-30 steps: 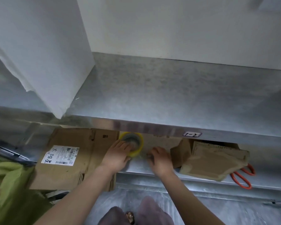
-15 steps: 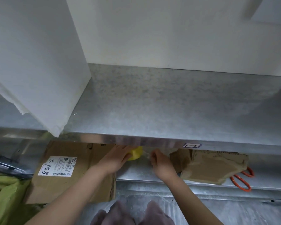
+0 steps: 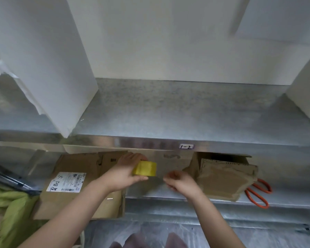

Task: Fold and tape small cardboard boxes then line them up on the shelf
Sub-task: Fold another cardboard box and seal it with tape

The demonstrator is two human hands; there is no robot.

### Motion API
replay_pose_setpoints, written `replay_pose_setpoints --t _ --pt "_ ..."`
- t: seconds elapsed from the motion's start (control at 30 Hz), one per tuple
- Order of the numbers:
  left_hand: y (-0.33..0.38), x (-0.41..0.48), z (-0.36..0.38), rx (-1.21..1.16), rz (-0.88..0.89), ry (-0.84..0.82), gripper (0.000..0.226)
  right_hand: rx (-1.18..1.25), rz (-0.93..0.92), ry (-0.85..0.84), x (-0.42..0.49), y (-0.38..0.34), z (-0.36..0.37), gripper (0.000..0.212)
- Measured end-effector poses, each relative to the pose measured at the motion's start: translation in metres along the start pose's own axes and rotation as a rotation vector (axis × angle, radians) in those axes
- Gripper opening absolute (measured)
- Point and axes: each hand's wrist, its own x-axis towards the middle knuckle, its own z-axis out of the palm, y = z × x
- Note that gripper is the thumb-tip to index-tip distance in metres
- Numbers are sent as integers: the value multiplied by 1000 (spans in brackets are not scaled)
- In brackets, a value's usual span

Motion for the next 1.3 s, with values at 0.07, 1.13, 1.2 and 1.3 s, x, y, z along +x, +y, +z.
replay_pose_setpoints --t 0.07,1.13,1.2,1.3 --pt "15 0 -3 -30 5 36 48 50 -15 8 -14 -2 -15 8" --pt "199 111 27 -53 -377 -52 66 -166 -172 309 -65 1 -223 14" --pt "201 120 32 33 -409 -92 65 -140 -124 293 -55 10 -223 14" --pt "200 126 35 19 -434 -127 64 -89 -93 288 -45 23 -219 14"
